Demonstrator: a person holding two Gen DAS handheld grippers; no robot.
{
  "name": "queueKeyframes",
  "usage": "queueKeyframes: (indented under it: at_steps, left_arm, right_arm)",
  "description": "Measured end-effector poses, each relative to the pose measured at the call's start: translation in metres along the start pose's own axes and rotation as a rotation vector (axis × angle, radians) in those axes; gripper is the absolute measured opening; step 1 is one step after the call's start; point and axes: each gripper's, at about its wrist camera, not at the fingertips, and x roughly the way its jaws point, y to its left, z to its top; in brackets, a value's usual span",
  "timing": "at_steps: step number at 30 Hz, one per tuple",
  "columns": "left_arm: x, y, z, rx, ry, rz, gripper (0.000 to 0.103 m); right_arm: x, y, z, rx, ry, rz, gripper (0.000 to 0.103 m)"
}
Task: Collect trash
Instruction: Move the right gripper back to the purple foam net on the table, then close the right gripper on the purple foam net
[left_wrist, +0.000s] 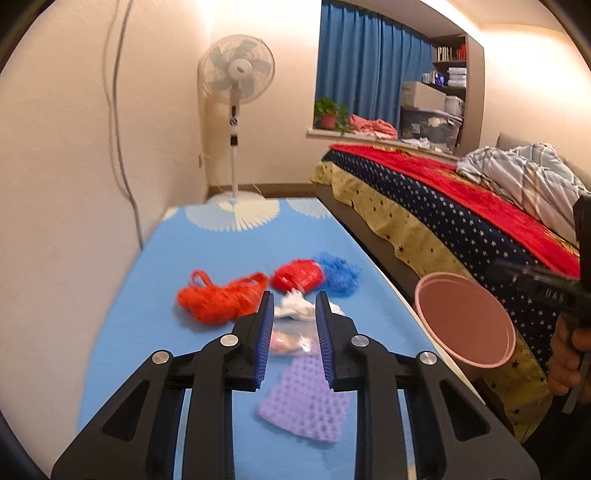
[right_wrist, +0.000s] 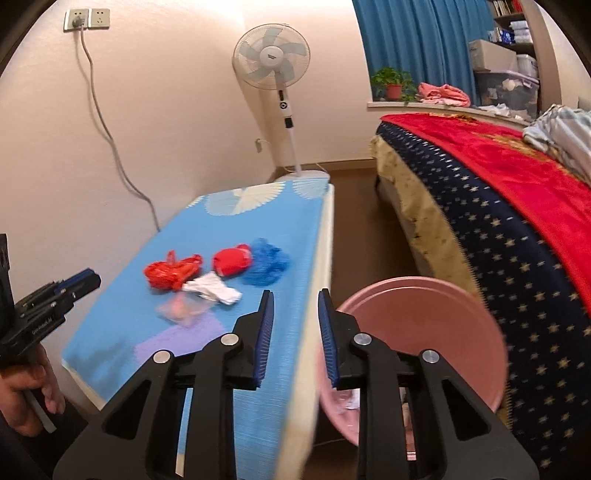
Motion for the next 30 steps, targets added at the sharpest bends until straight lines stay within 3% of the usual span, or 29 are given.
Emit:
queueKeyframes:
  at_steps: [9, 15, 23, 28, 30]
  left_arm:
    - [-0.006, 0.024, -0.019, -0.082, -0.023, 0.037, 0.022]
    - [-0.004, 0.033, -0.021, -0.097, -0.025, 0.061, 0.022]
    - [0.006, 0.046, -0.026, -0.161, -0.013, 0.066, 0.022]
    - [0.015, 0.051, -0.031, -0.19, 0.005, 0.065, 0.022]
    - [0.019, 0.053, -0.033, -0.204, 0.013, 0.059, 0.022]
  right_arm:
    - [0.032, 0.049, -0.014, 0.009, 0.054, 0.071, 0.024]
    - [0.077, 0.073, -0.034, 0.044, 0.179, 0.117, 0.026]
    - [0.131, 0.098, -0.057, 0.07, 0.35, 0.133, 0.05]
    - [0.144, 0.106, -0.065, 0.061, 0.393, 0.107, 0.049]
    - [0.143, 0.108, -0.065, 0.046, 0.389, 0.101, 0.033]
